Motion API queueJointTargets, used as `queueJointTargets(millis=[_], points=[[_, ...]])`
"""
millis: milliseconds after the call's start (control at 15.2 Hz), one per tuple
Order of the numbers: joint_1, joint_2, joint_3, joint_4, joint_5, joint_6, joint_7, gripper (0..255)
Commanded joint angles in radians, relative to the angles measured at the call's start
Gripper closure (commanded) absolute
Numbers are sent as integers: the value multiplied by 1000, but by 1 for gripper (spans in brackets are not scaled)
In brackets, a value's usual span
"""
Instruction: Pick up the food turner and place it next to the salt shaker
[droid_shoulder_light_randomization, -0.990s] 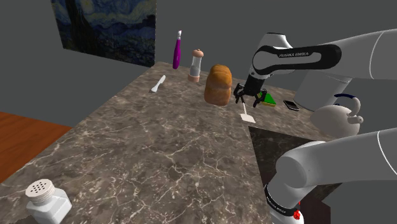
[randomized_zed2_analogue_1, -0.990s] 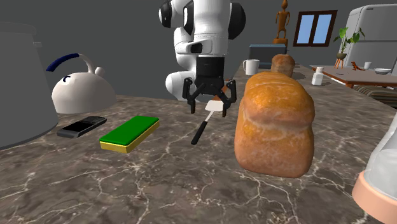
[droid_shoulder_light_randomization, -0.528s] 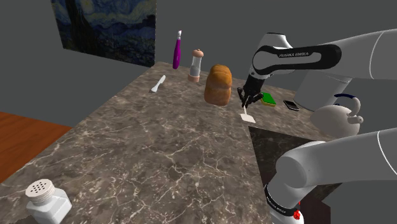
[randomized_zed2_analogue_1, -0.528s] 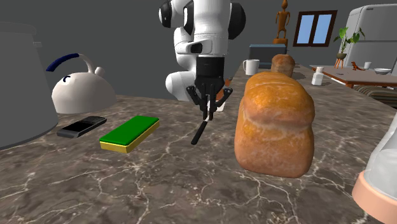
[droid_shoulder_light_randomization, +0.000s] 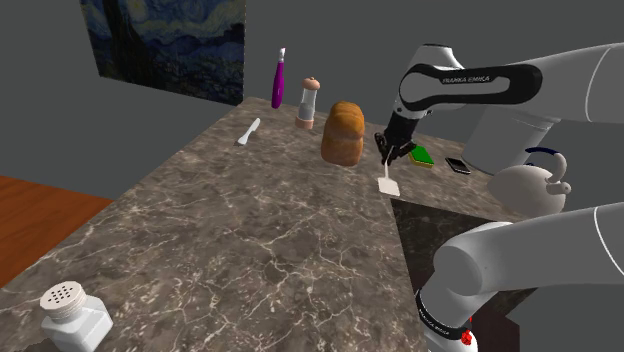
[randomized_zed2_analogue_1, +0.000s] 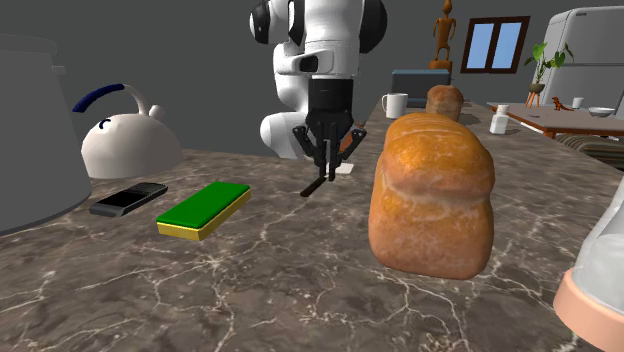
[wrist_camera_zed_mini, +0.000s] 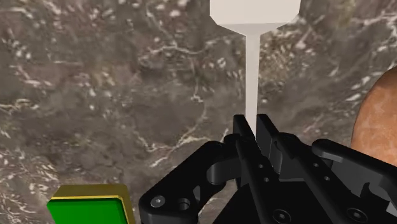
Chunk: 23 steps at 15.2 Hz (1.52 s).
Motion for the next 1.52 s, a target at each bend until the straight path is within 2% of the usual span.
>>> queueJointTargets(millis=[0, 1452], points=[[1, -3, 2, 24, 2, -27, -1, 255], [8, 19, 18, 336, 19, -317, -14, 255]])
